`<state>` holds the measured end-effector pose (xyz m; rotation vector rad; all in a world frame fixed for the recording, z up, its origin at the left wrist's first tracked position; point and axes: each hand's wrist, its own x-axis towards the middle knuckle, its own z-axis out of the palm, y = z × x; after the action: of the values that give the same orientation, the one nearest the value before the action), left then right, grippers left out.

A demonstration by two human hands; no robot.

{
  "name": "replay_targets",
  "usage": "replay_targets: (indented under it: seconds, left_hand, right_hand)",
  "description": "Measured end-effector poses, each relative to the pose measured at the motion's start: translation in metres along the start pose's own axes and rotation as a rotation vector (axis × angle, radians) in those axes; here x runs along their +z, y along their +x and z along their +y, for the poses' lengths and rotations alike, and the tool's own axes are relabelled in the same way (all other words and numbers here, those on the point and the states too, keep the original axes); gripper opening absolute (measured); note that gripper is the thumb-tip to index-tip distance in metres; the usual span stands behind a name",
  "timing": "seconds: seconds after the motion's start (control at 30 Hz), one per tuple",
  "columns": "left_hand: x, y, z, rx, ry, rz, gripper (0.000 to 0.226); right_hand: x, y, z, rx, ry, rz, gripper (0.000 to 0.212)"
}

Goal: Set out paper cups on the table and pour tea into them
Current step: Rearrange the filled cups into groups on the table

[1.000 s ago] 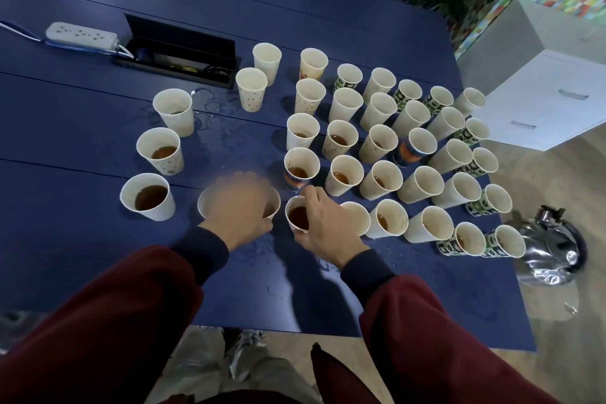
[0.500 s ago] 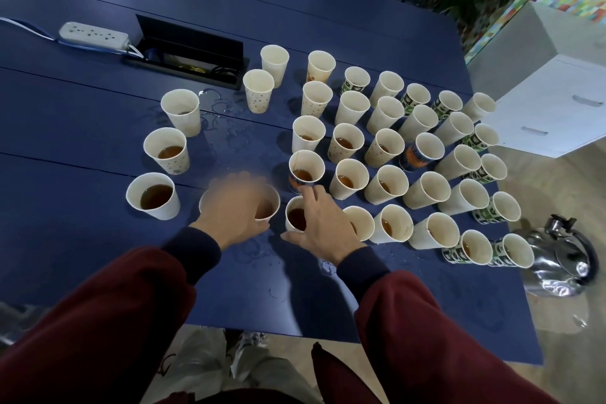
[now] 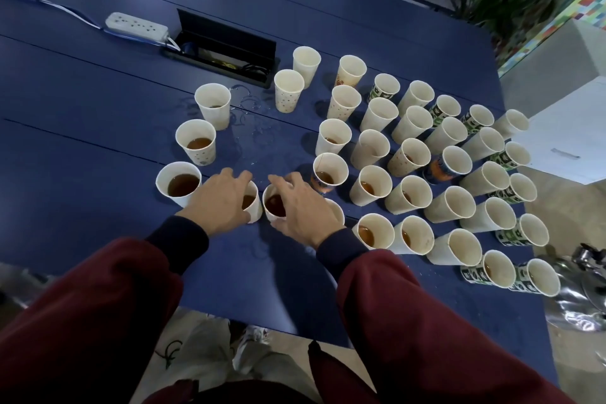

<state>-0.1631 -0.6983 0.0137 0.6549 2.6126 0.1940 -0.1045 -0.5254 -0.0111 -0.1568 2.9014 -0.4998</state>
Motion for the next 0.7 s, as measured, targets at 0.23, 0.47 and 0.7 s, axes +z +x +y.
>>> replay_targets:
  seconds: [0.23, 0.47, 0.7]
  left_hand:
    - [-0.002, -0.001, -0.012, -0.031, -0.015, 0.042, 0.059]
    - [-0.012, 0.004, -0.01, 0.013, -0.121, 0.189, 0.054]
    - [-0.044, 0.015, 0.013, 0.029, -0.24, 0.256, 0.053]
  right_hand:
    - [0.005, 0.004, -0.003, -0.004, 0.002, 0.01, 0.069]
    - [-0.009, 0.002, -0.008, 0.002, 0.109, 0.092, 0.099]
    - [-0.031, 0.027, -0.024, 0.023, 0.349, 0.181, 0.101]
